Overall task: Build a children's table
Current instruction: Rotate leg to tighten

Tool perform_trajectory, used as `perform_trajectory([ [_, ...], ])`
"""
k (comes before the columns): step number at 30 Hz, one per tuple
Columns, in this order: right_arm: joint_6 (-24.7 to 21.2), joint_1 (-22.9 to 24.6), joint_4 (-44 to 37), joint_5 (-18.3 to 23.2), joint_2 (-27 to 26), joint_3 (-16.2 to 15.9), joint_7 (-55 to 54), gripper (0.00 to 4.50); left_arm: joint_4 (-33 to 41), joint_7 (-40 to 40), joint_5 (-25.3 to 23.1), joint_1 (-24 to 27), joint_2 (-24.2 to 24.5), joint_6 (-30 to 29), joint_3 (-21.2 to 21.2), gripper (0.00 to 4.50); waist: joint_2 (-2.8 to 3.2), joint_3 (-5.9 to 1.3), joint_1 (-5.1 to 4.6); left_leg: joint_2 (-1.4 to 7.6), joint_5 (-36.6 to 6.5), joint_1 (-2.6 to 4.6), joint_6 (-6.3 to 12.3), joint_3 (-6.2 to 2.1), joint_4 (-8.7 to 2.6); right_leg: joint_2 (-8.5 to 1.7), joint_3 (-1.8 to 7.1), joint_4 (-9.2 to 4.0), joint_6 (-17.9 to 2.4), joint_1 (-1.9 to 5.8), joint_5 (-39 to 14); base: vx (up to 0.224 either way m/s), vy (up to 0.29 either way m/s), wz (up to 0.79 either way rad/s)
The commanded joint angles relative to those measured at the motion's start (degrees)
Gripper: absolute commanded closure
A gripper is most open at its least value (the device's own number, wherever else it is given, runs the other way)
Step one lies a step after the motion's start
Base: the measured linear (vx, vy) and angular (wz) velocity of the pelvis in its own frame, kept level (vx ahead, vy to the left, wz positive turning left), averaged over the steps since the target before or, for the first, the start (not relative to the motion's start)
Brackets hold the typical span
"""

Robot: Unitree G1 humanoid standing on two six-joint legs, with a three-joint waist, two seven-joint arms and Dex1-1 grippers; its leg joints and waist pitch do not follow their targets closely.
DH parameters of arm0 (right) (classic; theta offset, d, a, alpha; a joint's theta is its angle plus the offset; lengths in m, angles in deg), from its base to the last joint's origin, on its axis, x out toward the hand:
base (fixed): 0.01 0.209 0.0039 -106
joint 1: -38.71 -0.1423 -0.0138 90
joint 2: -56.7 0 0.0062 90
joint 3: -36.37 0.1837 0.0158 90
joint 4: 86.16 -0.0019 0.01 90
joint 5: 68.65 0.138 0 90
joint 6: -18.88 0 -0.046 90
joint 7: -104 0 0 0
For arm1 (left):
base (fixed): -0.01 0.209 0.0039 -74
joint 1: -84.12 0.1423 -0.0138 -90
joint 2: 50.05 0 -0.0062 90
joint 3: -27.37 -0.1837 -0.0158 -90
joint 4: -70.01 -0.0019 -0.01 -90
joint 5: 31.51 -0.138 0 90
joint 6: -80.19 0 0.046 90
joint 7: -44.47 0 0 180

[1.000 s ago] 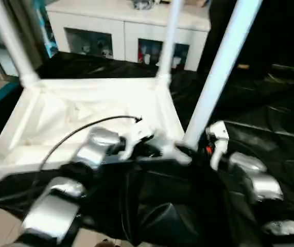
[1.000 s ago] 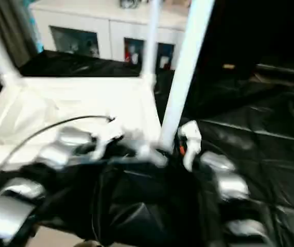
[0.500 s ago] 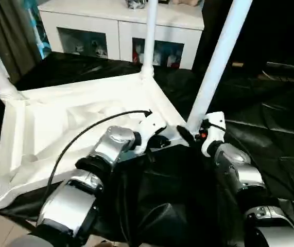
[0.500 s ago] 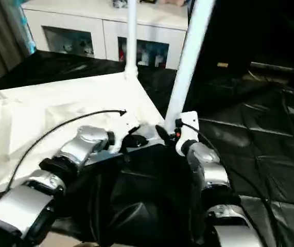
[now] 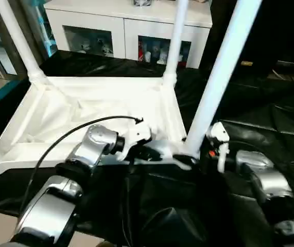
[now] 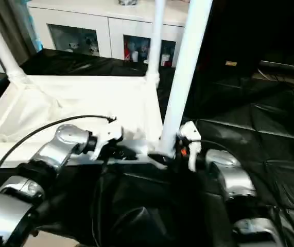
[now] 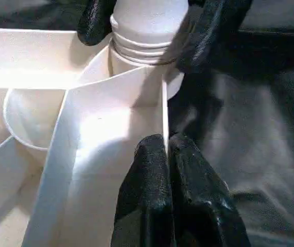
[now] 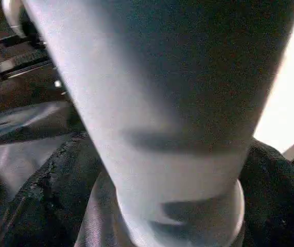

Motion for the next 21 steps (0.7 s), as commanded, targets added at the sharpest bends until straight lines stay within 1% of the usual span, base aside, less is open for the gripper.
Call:
perform_trajectory([
  [1, -1.6, 0.7, -0.2, -0.2, 0.4, -2.3, 1.7, 0.91, 2.3, 3.0, 2.2, 0.2, -0.4, 0.0, -0.4, 4.5, 0.04, -3.22, -0.07, 4.36, -11.8, 0.96, 3.37, -1.69, -4.2, -4.65, 2.93, -4.16, -15.4, 2.5, -8.0, 0.0, 0.0, 0.0],
  [2, -2.3, 0.9, -1.0, 0.2, 0.6, -2.2, 2.3, 0.94, 3.1, 3.8, 2.5, 0.6, 0.3, -0.5, -0.4, 4.5, 0.12, -3.2, -0.09, 4.34, -12.0, 0.95, 3.05, -1.7, -4.26, -4.64, 2.95, -4.19, -15.4, 2.49, -8.2, 0.0, 0.0, 0.0],
  [3, -2.6, 1.0, -1.3, 0.4, 0.7, -2.2, 2.5, 1.17, 3.3, 4.0, 2.6, 0.8, 0.5, -0.7, -0.4, 4.5, 0.09, -3.22, -0.09, 4.34, -11.7, 0.96, 3.0, -1.69, -4.26, -4.6, 2.97, -4.13, -15.4, 2.5, -7.8, 0.0, 0.0, 0.0],
  [4, -2.6, 1.0, -1.3, 0.4, 0.7, -2.2, 2.5, 1.28, 3.3, 4.0, 2.6, 0.8, 0.5, -0.7, -0.4, 4.5, 0.13, -3.26, -0.09, 4.36, -11.5, 0.98, 2.98, -1.7, -4.24, -4.59, 2.96, -4.02, -15.5, 2.45, -7.3, 0.0, 0.0, 0.0],
  [6, -3.0, 1.1, -1.7, 0.5, 0.6, -2.3, 2.7, 1.35, 3.6, 4.1, 2.7, 1.0, 0.7, -0.8, -0.4, 4.5, 0.12, -3.27, -0.11, 4.29, -11.0, 0.93, 3.05, -1.67, -4.18, -4.58, 2.95, -3.97, -15.6, 2.48, -6.7, 0.0, 0.0, 0.0],
  [7, -3.4, 1.3, -2.2, 0.6, 0.4, -2.5, 3.0, 1.49, 3.7, 4.3, 2.8, 1.1, 0.8, -0.9, -0.4, 4.5, -0.09, -3.31, -0.06, 4.25, -10.3, 0.86, 3.24, -1.63, -4.07, -4.64, 2.96, -3.88, -15.7, 2.54, -6.1, 0.0, 0.0, 0.0],
  [8, -3.7, 1.5, -2.4, 0.7, 0.3, -2.6, 3.1, 1.49, 3.8, 4.2, 2.8, 1.2, 0.8, -0.9, -0.4, 4.5, -0.02, -3.31, -0.02, 4.25, -10.0, 0.85, 3.38, -1.64, -4.07, -4.63, 2.96, -3.86, -15.7, 2.54, -5.9, 0.0, 0.0, 0.0],
  [9, -4.0, 1.7, -2.7, 0.8, 0.1, -2.9, 3.3, 1.69, 3.8, 4.3, 2.8, 1.2, 0.8, -0.9, -0.4, 4.5, -0.03, -3.36, -0.01, 4.21, -9.4, 0.8, 3.69, -1.6, -3.97, -4.62, 2.95, -3.78, -15.8, 2.54, -5.2, 0.0, 0.0, 0.0],
  [11, -5.9, 2.5, -3.9, 1.1, -0.1, -3.7, 3.9, 1.73, 3.8, 3.4, 2.5, 1.2, 0.5, -1.3, -0.2, 4.5, -0.02, -3.34, 0.04, 4.2, -9.0, 0.78, 4.0, -1.59, -3.95, -4.59, 2.93, -3.77, -15.9, 2.55, -4.7, 0.0, 0.0, 0.0],
  [13, -6.1, 2.8, -3.9, 0.8, -0.5, -3.9, 3.1, 1.79, 3.6, 2.1, 2.4, 1.0, 0.1, -2.0, 0.2, 4.5, -0.11, -3.28, 0.1, 4.23, -9.3, 0.82, 4.03, -1.59, -3.99, -4.64, 2.91, -3.84, -15.6, 2.5, -5.6, 0.0, 0.0, 0.0],
  [15, -5.5, 2.8, -2.1, -0.9, -2.7, -3.2, -3.0, 1.81, 1.8, -3.6, 1.7, -0.4, -1.4, -3.0, 1.4, 4.5, -0.09, -3.11, 0.07, 4.27, -10.5, 0.93, 3.15, -1.65, -4.17, -4.71, 2.95, -4.14, -15.2, 2.29, -8.3, 0.0, 0.0, 0.0],
  [16, -4.9, 2.6, -0.9, -1.7, -3.6, -2.7, -6.1, 1.81, 1.0, -5.7, 1.5, -0.9, -2.0, -3.2, 1.8, 4.5, 0.02, -3.02, 0.0, 4.27, -11.3, 0.97, 2.71, -1.67, -4.28, -4.77, 3.01, -4.29, -15.0, 2.21, -9.6, 0.0, 0.0, 0.0],
  [17, -4.9, 2.6, -0.9, -1.7, -3.6, -2.7, -6.1, 1.81, 1.0, -5.7, 1.5, -0.9, -2.0, -3.2, 1.8, 4.5, -0.03, -2.73, -0.3, 4.12, -14.1, 1.18, 1.48, -1.79, -4.51, -4.87, 3.03, -4.88, -14.1, 1.99, -14.3, 0.0, 0.0, 0.0],
  [18, -4.9, 2.0, 1.0, -2.3, -5.0, -1.6, -10.7, 1.81, -0.4, -9.1, 1.1, -1.8, -2.9, -3.5, 2.3, 4.5, -0.13, -2.74, -0.39, 4.05, -15.4, 1.43, 0.44, -1.93, -4.54, -5.05, 3.11, -5.3, -12.8, 1.92, -18.2, 0.0, 0.0, 0.0],
  [19, -4.9, 2.0, 1.0, -2.3, -5.0, -1.6, -10.7, 1.82, -0.4, -9.1, 1.1, -1.8, -2.9, -3.5, 2.3, 4.5, -0.04, -2.54, -0.57, 4.06, -17.4, 1.63, -0.1, -2.09, -4.69, -5.12, 3.15, -5.75, -12.1, 1.7, -21.4, 0.0, 0.0, 0.0],
  [20, -5.1, -0.2, 5.8, -2.7, -9.1, 1.6, -21.0, 1.82, -4.0, -17.9, -0.1, -4.3, -5.5, -4.2, 3.4, 4.5, 0.1, -2.47, -1.02, 3.97, -17.9, 1.42, -0.63, -2.21, -4.84, -4.93, 3.16, -5.84, -11.1, 1.67, -23.0, 0.0, 0.0, 0.0],
  [21, -5.1, -0.2, 5.8, -2.7, -9.1, 1.6, -21.0, 1.82, -4.0, -17.9, -0.1, -4.3, -5.5, -4.2, 3.4, 4.5, 0.22, -2.4, -1.28, 3.99, -19.1, 1.61, -1.23, -2.33, -4.94, -4.96, 3.11, -5.93, -11.0, 1.37, -24.1, 0.0, 0.0, 0.0],
])
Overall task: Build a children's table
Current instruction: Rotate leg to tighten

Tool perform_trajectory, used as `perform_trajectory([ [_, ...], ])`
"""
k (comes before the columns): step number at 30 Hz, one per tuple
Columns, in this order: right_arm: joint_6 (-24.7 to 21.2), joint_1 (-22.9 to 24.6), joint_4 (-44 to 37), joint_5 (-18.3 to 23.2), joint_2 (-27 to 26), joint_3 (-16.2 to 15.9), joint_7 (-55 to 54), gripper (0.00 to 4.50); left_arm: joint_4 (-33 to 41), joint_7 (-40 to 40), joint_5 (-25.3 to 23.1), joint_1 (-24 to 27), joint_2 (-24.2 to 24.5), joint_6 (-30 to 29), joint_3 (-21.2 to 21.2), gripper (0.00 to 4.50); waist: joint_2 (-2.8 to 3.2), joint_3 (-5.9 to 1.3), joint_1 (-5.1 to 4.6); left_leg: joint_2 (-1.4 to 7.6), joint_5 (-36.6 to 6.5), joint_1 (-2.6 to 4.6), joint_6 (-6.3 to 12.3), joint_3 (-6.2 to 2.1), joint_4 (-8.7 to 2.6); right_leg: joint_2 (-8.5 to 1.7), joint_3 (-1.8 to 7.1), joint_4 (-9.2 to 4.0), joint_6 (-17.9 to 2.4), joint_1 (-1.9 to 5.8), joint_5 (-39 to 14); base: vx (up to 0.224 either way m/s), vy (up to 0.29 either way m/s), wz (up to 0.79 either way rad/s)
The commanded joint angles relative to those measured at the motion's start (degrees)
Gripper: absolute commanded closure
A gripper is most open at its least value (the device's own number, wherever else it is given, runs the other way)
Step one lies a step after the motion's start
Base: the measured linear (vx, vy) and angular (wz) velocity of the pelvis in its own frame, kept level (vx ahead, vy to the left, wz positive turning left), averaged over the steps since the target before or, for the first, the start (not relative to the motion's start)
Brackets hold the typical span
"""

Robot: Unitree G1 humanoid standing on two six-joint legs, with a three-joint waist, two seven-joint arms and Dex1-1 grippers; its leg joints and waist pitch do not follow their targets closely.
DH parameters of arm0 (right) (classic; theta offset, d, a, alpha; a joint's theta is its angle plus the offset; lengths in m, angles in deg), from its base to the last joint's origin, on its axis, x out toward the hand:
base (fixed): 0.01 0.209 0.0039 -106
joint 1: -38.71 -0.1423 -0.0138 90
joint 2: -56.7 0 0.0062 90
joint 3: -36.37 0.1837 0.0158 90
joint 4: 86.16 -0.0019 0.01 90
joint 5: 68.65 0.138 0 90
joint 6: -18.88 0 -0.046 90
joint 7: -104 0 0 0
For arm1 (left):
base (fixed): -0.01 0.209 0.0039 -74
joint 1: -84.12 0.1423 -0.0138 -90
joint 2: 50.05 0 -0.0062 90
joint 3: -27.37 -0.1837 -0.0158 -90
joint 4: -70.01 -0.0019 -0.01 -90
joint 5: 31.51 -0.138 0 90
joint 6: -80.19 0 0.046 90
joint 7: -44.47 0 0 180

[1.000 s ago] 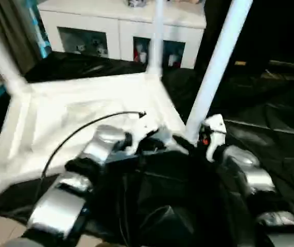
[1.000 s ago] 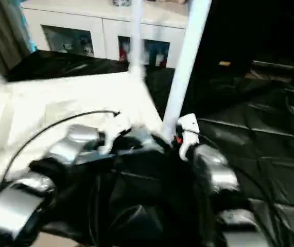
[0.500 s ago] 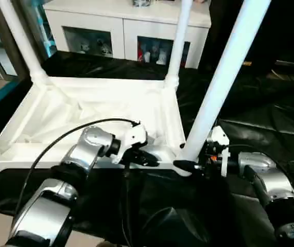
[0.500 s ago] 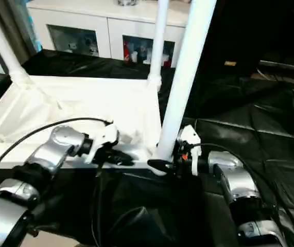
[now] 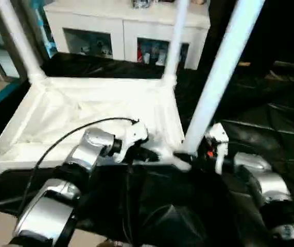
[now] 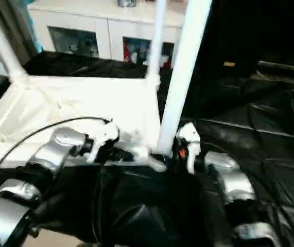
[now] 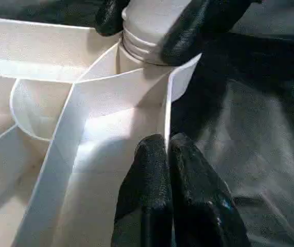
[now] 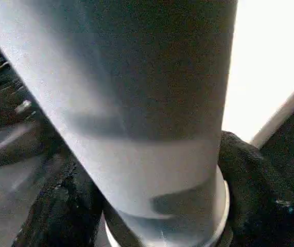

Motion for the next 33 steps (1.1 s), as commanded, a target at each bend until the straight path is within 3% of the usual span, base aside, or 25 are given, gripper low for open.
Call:
perform_trajectory([
  [1, -1.7, -0.7, 6.1, -2.6, -4.3, -1.3, -9.0, 1.82, -2.4, -11.2, 0.0, -4.0, -4.1, -1.2, 2.1, 4.5, 0.03, -2.54, -0.74, 3.93, -20.7, 1.24, -2.17, -2.7, -5.04, -4.94, 2.81, -5.99, -10.2, 1.15, -26.3, 0.0, 0.0, 0.0],
  [3, -1.5, -2.2, 8.2, -3.2, -6.7, -0.2, -15.0, 1.82, -4.2, -16.1, -0.3, -5.3, -5.9, -1.6, 2.6, 4.5, -0.09, -2.54, -0.94, 3.83, -20.9, 1.23, -2.14, -2.69, -5.06, -5.05, 2.86, -6.3, -9.6, 1.09, -27.1, 0.0, 0.0, 0.0],
  [6, -0.5, -4.4, 11.4, -4.6, -10.2, 0.0, -22.3, 1.82, -5.7, -21.6, -0.3, -6.6, -9.0, -1.9, 3.3, 4.5, 0.27, -2.69, -1.29, 3.78, -20.2, 1.21, -1.98, -2.56, -5.17, -4.82, 2.94, -6.33, -9.9, 1.01, -23.8, 0.0, 0.0, 0.0],
  [10, 1.1, -5.2, 12.2, -5.7, -12.1, -1.0, -23.3, 1.82, -6.4, -22.7, 0.0, -7.1, -10.7, -1.8, 3.5, 4.5, 0.32, -2.81, -1.19, 3.71, -18.3, 0.96, -0.5, -2.29, -5.07, -4.77, 3.06, -6.13, -10.7, 1.31, -19.7, 0.0, 0.0, 0.0],
  [13, 2.7, -5.2, 11.0, -4.1, -12.2, -0.2, -19.0, 1.13, -6.3, -18.7, 0.0, -7.0, -10.6, -0.2, 2.8, 4.5, 0.42, -2.91, -1.12, 3.69, -16.9, 0.78, 0.55, -2.13, -5.0, -4.7, 3.08, -5.89, -11.4, 1.53, -17.2, 0.0, 0.0, 0.0],
  [18, 3.6, -4.3, 8.4, -2.1, -9.0, -0.6, -10.9, 0.76, -5.6, -12.1, 0.2, -5.8, -8.4, 3.2, 1.5, 4.5, 0.3, -3.08, -0.91, 3.71, -14.9, 0.66, 2.31, -1.98, -4.81, -4.68, 3.03, -5.63, -12.0, 1.84, -14.6, 0.0, 0.0, 0.0],
  [19, 3.9, -3.8, 7.6, -2.1, -7.8, -1.2, -9.0, 0.68, -5.1, -10.3, 0.4, -5.4, -7.8, 3.7, 1.2, 4.5, 0.56, -3.13, -0.77, 3.73, -14.4, 0.6, 2.49, -2.04, -4.8, -4.75, 3.02, -5.57, -12.2, 1.96, -13.9, 0.0, 0.0, 0.0],
  [22, 4.2, -1.7, 3.6, -1.4, -3.0, -3.5, -0.7, 0.57, -2.4, -2.5, 1.4, -3.4, -5.4, 5.9, 0.2, 4.5, 0.71, -3.31, -0.32, 3.96, -11.9, 0.62, 3.59, -1.85, -4.6, -4.59, 2.95, -4.96, -13.7, 2.13, -9.0, 0.0, 0.0, 0.0],
  [23, 4.3, -1.0, 2.3, -1.2, -1.5, -4.2, 1.9, 0.57, -1.7, -0.8, 1.6, -2.9, -4.7, 6.4, -0.1, 4.5, 0.55, -3.38, -0.09, 4.09, -10.3, 0.28, 4.31, -1.83, -4.48, -4.47, 2.83, -4.49, -14.4, 2.49, -5.8, 0.0, 0.0, 0.0],
  [25, 4.0, -0.3, 0.9, -1.0, -0.1, -4.7, 4.3, 0.57, -1.1, 0.5, 1.7, -2.4, -4.0, 6.1, -0.2, 4.5, 0.74, -3.75, 0.13, 4.19, -7.4, 0.4, 5.77, -1.61, -4.01, -4.4, 2.78, -3.63, -15.9, 2.38, 0.4, 0.0, 0.0, 0.0],
  [28, 3.2, 1.5, -2.6, -0.1, 3.3, -4.9, 11.0, 0.57, 1.7, 7.7, 3.2, -0.5, -1.6, 5.1, -0.8, 4.5, 0.62, -4.08, 0.57, 3.97, -3.0, -0.03, 9.12, -1.44, -3.24, -4.5, 2.63, -2.64, -18.1, 2.56, 8.5, 0.0, 0.0, 0.0],
  [30, 2.9, 1.8, -3.1, 0.1, 3.8, -4.8, 12.3, 0.57, 2.2, 9.1, 3.5, -0.2, -1.2, 4.9, -0.9, 4.5, 0.67, -3.99, 0.7, 4.06, -3.9, -0.07, 9.46, -1.48, -3.28, -4.57, 2.56, -2.79, -18.2, 2.52, 6.8, 0.0, 0.0, 0.0],
  [33, 1.8, 2.5, -4.6, 1.2, 5.7, -5.8, 15.7, 0.57, 3.5, 13.4, 3.9, 0.8, 0.7, 4.2, -1.2, 4.5, 0.75, -3.8, 0.83, 4.21, -6.1, 0.02, 8.14, -1.55, -3.5, -4.55, 2.53, -3.19, -17.8, 2.34, 1.9, 0.0, 0.0, 0.0],
])
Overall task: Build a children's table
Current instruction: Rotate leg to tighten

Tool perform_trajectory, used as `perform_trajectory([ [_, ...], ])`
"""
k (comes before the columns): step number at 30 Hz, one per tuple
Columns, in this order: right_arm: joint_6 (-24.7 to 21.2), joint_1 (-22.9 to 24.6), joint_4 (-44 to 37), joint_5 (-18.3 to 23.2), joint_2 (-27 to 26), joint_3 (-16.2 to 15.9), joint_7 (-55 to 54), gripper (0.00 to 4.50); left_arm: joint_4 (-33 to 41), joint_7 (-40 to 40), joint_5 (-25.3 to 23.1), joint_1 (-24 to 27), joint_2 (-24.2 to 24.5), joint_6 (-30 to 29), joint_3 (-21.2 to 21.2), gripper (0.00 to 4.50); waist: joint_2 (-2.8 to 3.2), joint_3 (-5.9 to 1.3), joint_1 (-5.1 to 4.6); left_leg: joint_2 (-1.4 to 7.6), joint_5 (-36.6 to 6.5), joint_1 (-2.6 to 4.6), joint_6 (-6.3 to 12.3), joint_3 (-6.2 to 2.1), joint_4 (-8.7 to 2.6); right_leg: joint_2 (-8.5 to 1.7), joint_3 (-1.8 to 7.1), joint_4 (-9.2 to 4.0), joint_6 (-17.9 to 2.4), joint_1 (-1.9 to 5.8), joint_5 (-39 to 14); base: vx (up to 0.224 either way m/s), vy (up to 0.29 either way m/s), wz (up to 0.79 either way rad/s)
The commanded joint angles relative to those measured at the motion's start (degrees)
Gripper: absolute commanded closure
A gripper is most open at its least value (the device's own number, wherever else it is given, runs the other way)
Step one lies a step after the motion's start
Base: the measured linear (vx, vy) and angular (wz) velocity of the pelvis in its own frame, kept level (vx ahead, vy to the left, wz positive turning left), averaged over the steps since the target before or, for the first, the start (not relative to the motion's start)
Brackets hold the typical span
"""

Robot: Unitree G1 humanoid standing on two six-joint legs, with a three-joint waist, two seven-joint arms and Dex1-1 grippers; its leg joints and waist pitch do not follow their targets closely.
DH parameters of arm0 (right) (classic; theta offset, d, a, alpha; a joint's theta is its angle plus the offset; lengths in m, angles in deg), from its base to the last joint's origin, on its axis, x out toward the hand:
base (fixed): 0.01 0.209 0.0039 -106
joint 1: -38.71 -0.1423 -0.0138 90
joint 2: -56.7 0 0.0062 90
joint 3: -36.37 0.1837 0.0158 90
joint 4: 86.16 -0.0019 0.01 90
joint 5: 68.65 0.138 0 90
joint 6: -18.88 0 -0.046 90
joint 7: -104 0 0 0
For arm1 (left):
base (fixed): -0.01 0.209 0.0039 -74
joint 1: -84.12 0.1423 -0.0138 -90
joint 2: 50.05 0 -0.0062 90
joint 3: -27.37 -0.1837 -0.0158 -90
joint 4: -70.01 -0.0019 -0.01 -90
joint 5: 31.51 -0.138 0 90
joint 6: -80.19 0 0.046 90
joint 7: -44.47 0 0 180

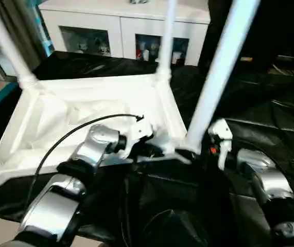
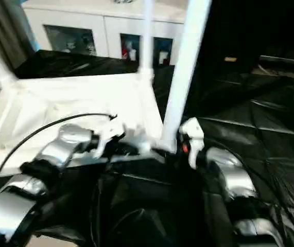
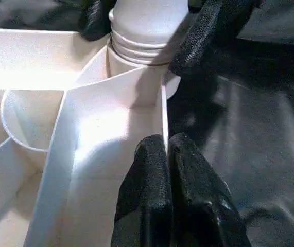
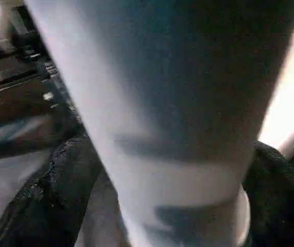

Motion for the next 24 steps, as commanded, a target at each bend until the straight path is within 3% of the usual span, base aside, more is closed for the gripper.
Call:
perform_trajectory([
  [1, -1.6, 1.3, -0.9, 0.4, 0.3, -2.5, 2.7, 0.57, 2.4, 3.7, 2.6, 0.5, -0.6, 0.2, -0.6, 4.5, -0.19, -3.53, 0.02, 4.28, -7.9, 0.88, 6.66, -1.57, -3.58, -4.47, 2.66, -3.31, -17.2, 2.87, -1.1, 0.0, 0.0, 0.0],
  [3, -1.9, 1.6, -1.4, 0.6, 0.7, -2.5, 3.4, 0.83, 2.7, 4.2, 2.5, 0.7, -0.1, 0.1, -0.6, 4.5, -0.2, -3.3, 0.12, 4.38, -11.2, 1.2, 4.36, -1.61, -3.94, -4.56, 2.84, -3.89, -16.1, 2.65, -6.9, 0.0, 0.0, 0.0],
  [5, -2.6, 2.3, -2.4, 0.6, 1.3, -2.6, 4.5, 0.94, 3.4, 4.9, 2.7, 1.1, 0.5, -0.1, -0.4, 4.5, -0.24, -3.17, 0.08, 4.39, -12.6, 1.22, 2.89, -1.67, -4.18, -4.6, 2.95, -4.14, -15.3, 2.63, -9.5, 0.0, 0.0, 0.0],
  [11, -4.0, 4.0, -4.3, 0.9, 2.0, -3.6, 6.0, 1.37, 4.5, 5.2, 2.5, 1.8, 1.2, -0.9, -0.5, 4.5, -0.32, -3.42, 0.27, 4.26, -10.2, 1.11, 3.14, -1.63, -3.95, -4.62, 3.02, -3.82, -14.9, 2.68, -6.9, 0.0, 0.0, 0.0],
  [13, -4.1, 4.2, -4.4, 0.8, 1.8, -3.7, 6.0, 1.7, 4.1, 4.3, 2.3, 1.6, 1.0, -0.8, -0.4, 4.5, -0.44, -3.48, 0.29, 4.17, -9.2, 1.0, 3.69, -1.6, -3.81, -4.52, 2.93, -3.63, -15.2, 2.71, -5.3, 0.0, 0.0, 0.0],
  [16, -4.1, 4.4, -3.8, 0.6, 0.6, -3.4, 4.4, 1.76, 3.2, 0.5, 1.3, 0.9, 0.1, -0.9, 0.1, 4.5, -0.4, -3.46, 0.35, 4.19, -9.3, 1.04, 3.78, -1.58, -3.77, -4.57, 2.91, -3.67, -15.3, 2.64, -5.5, 0.0, 0.0, 0.0],
  [18, -3.3, 4.2, -2.4, -0.3, -1.0, -2.7, 0.8, 1.81, 1.7, -4.3, 0.6, -0.2, -1.2, -1.5, 1.0, 4.5, -0.41, -3.25, 0.3, 4.21, -10.5, 1.07, 3.48, -1.58, -3.93, -4.58, 2.92, -3.96, -15.0, 2.47, -7.9, 0.0, 0.0, 0.0],
  [21, -2.5, 3.3, 0.3, -1.3, -3.4, -1.3, -5.5, 1.82, 0.2, -9.2, 0.9, -1.5, -3.0, -3.8, 2.5, 4.5, -0.69, -2.59, -0.22, 3.97, -16.6, 1.66, 0.47, -1.82, -4.4, -4.97, 3.06, -5.42, -12.6, 2.15, -20.2, 0.0, 0.0, 0.0],
  [24, -2.1, 1.4, 5.6, -2.4, -8.2, 1.9, -18.1, 1.82, -2.9, -17.6, -0.7, -4.0, -6.0, -5.3, 2.8, 4.5, -0.56, -2.57, -0.74, 4.03, -18.3, 1.92, -1.08, -2.27, -4.7, -5.01, 3.09, -5.83, -10.6, 1.84, -24.6, 0.0, 0.0, 0.0],
])
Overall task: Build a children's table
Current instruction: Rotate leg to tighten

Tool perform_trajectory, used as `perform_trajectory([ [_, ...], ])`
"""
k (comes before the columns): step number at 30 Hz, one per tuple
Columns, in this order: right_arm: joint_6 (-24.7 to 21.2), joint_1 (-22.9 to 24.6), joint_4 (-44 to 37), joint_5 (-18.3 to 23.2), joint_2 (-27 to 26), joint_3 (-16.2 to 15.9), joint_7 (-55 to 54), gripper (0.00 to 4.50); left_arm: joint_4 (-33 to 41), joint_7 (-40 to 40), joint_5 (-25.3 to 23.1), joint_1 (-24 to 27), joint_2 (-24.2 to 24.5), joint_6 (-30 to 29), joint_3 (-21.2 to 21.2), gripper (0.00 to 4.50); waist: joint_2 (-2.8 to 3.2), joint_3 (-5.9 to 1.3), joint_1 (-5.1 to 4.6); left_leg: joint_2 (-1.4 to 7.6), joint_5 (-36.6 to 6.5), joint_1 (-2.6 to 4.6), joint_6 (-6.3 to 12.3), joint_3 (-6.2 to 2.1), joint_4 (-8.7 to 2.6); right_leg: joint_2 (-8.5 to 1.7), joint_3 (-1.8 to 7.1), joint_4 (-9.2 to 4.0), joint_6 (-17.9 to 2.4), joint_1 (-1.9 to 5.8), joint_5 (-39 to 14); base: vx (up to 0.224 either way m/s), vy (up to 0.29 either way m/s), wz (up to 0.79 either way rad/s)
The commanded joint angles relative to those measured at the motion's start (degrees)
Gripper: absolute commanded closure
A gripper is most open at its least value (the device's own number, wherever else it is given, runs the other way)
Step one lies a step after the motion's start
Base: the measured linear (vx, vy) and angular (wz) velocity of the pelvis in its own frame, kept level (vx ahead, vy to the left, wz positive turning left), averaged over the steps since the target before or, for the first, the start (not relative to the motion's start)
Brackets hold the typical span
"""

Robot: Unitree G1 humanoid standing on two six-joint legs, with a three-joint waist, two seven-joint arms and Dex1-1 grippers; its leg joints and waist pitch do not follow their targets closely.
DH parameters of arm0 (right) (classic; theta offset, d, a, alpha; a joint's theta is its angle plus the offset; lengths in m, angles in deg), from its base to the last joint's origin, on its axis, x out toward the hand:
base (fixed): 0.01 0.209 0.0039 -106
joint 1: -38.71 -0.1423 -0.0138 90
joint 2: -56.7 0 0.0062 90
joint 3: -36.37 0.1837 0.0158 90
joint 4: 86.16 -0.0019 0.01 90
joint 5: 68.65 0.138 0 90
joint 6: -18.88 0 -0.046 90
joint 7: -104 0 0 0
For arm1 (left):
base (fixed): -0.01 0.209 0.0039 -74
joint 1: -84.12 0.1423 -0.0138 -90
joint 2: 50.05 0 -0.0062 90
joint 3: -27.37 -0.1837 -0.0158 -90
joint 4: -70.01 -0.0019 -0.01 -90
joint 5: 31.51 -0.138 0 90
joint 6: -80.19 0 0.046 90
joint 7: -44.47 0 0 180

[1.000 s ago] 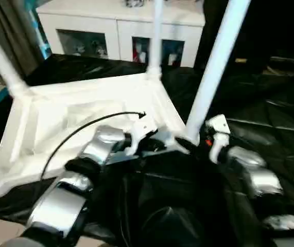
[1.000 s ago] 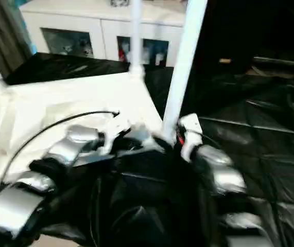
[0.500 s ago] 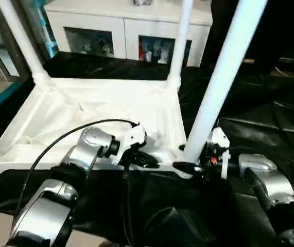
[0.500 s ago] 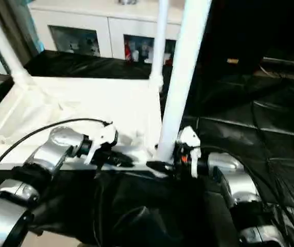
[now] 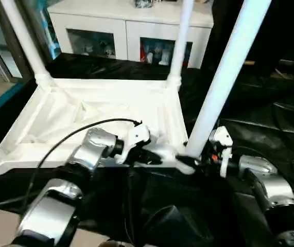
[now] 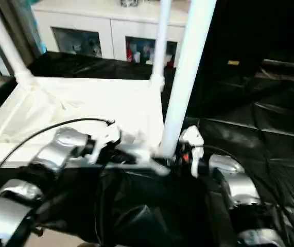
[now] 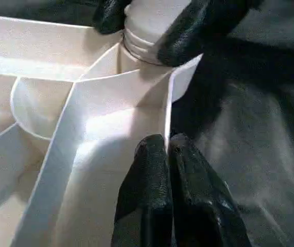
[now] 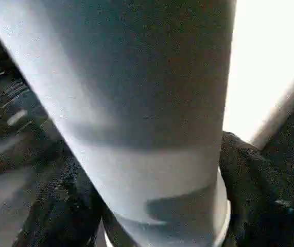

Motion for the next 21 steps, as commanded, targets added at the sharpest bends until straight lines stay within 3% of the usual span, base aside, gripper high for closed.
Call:
perform_trajectory([
  [1, -1.3, 0.6, 3.8, -1.9, -3.2, -2.2, -5.4, 1.82, -0.8, -8.4, 0.6, -3.0, -3.1, -1.1, 1.8, 4.5, -0.46, -2.7, -0.52, 3.98, -18.7, 1.21, -1.2, -2.56, -5.11, -4.9, 2.84, -6.02, -10.4, 1.32, -24.9, 0.0, 0.0, 0.0],
  [3, -1.7, -1.3, 7.4, -1.7, -7.4, 0.7, -14.8, 1.83, -3.4, -15.4, -0.3, -4.7, -6.0, -1.8, 2.0, 4.5, -0.3, -2.76, -1.19, 3.94, -18.8, 1.19, -1.48, -2.49, -5.18, -4.73, 2.97, -5.96, -10.6, 1.16, -23.0, 0.0, 0.0, 0.0],
  [5, -1.1, -2.5, 9.6, -2.5, -9.7, 1.8, -20.1, 1.83, -4.6, -18.9, -0.6, -5.5, -7.8, -2.1, 2.2, 4.5, -0.32, -2.87, -1.33, 3.87, -18.4, 1.18, -1.47, -2.47, -5.19, -4.75, 2.89, -6.02, -10.7, 1.27, -21.8, 0.0, 0.0, 0.0],
  [9, 2.4, -4.2, 11.4, -4.2, -13.7, -0.3, -21.2, 1.83, -5.8, -21.6, -1.0, -6.1, -10.5, -0.8, 2.4, 4.5, -0.41, -2.96, -1.19, 3.69, -16.5, 1.0, 0.16, -2.16, -4.97, -4.75, 3.01, -5.95, -11.2, 1.49, -18.1, 0.0, 0.0, 0.0],
  [10, 3.0, -4.5, 11.4, -4.7, -13.8, -1.0, -20.6, 1.83, -5.9, -21.2, -0.8, -6.2, -10.6, -0.8, 2.3, 4.5, -0.4, -2.97, -1.16, 3.7, -16.1, 0.93, 0.43, -2.15, -4.99, -4.74, 3.0, -5.92, -11.3, 1.56, -17.7, 0.0, 0.0, 0.0],
  [11, 3.3, -4.7, 11.0, -4.9, -13.7, -1.6, -19.0, 1.83, -5.6, -19.5, -0.7, -6.0, -10.5, -0.2, 1.9, 4.5, 0.1, -3.0, -1.22, 3.69, -16.1, 0.88, 0.62, -2.13, -5.01, -4.62, 2.95, -5.95, -11.3, 1.62, -16.9, 0.0, 0.0, 0.0],
  [12, 3.3, -4.8, 11.0, -4.9, -13.7, -1.8, -18.6, 1.27, -5.6, -19.1, -0.6, -5.9, -10.4, -0.1, 1.8, 4.5, -0.08, -2.98, -1.25, 3.7, -16.1, 0.86, 0.77, -2.12, -5.02, -4.57, 2.97, -5.9, -11.3, 1.64, -16.6, 0.0, 0.0, 0.0],
  [15, 3.2, -4.3, 8.7, -2.7, -11.8, -1.5, -12.8, 1.13, -5.0, -14.4, -0.3, -5.2, -8.9, 1.6, 0.9, 4.5, -0.06, -3.1, -1.13, 3.74, -15.6, 0.77, 1.67, -2.12, -4.96, -4.65, 2.95, -5.78, -11.5, 1.83, -16.3, 0.0, 0.0, 0.0],
  [16, 3.2, -4.2, 8.4, -2.5, -11.5, -1.5, -12.1, 1.05, -4.9, -13.8, -0.3, -5.1, -8.7, 1.7, 0.8, 4.5, -0.42, -3.06, -1.15, 3.73, -15.5, 0.73, 1.9, -2.08, -4.98, -4.63, 2.94, -5.81, -11.5, 1.83, -16.3, 0.0, 0.0, 0.0],
  [17, 3.1, -3.9, 7.4, -1.9, -10.5, -1.5, -9.9, 0.88, -4.5, -12.1, -0.2, -4.7, -8.0, 2.3, 0.5, 4.5, -0.27, -3.09, -1.0, 3.78, -14.8, 0.67, 2.34, -2.13, -4.98, -4.73, 2.95, -5.72, -11.6, 1.97, -15.9, 0.0, 0.0, 0.0],
  [21, 1.9, -2.0, 2.7, -0.1, -4.3, -3.8, 2.1, 0.67, -1.7, -2.5, 1.0, -1.9, -4.5, 4.9, -0.1, 4.5, -0.18, -3.51, -0.76, 4.02, -10.0, 0.32, 4.73, -1.91, -4.47, -4.46, 2.78, -4.52, -13.9, 2.41, -7.0, 0.0, 0.0, 0.0],
])
